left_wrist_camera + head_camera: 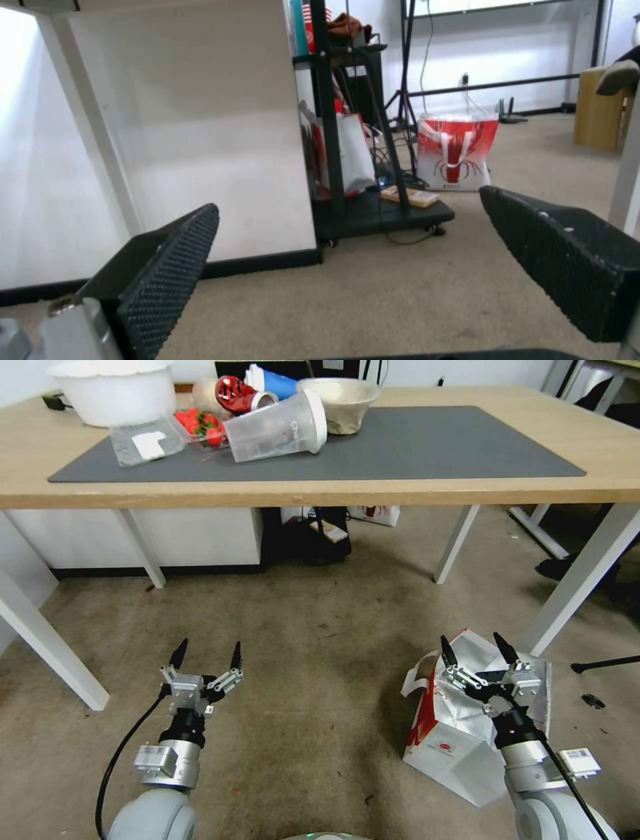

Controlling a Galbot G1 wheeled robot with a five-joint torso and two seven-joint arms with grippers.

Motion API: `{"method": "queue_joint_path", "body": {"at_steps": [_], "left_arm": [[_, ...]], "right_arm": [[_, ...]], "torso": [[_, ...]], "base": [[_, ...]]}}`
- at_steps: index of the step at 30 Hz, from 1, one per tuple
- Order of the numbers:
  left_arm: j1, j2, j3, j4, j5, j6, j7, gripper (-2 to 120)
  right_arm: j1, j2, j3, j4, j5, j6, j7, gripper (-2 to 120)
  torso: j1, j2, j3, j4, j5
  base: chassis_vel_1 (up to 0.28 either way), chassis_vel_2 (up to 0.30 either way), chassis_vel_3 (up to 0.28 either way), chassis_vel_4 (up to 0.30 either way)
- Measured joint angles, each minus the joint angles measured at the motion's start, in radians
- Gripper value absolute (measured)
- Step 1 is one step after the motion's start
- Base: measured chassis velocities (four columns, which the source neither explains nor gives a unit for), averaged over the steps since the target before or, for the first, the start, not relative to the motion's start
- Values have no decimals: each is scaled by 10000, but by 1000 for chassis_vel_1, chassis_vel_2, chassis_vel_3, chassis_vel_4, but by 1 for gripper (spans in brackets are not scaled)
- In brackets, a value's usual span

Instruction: Pick up the food delivery bag from the floor and place it on the table.

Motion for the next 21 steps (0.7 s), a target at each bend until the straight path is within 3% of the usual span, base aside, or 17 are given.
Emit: {"method": "queue_joint_path", "body": {"at_steps": [4,7,21], "left_arm": [[-58,0,34,72,-41,-90,21,98],[-253,-4,-66,244,-210,-606,178,101],[-347,183,-52,518,-265,-655,-227,99]], "right_arm": [[-29,30,-12,9,-3,0,48,100],[-31,10,188,234,-231,-308,778,100],[-31,-335,1433,-125,-1197,-406,1976,100]], "torso": [[-1,0,0,0,1],[-1,24,0,0,1],[7,68,0,-1,0]], "base": [[0,0,0,0],[0,0,0,0],[0,0,0,0]]}}
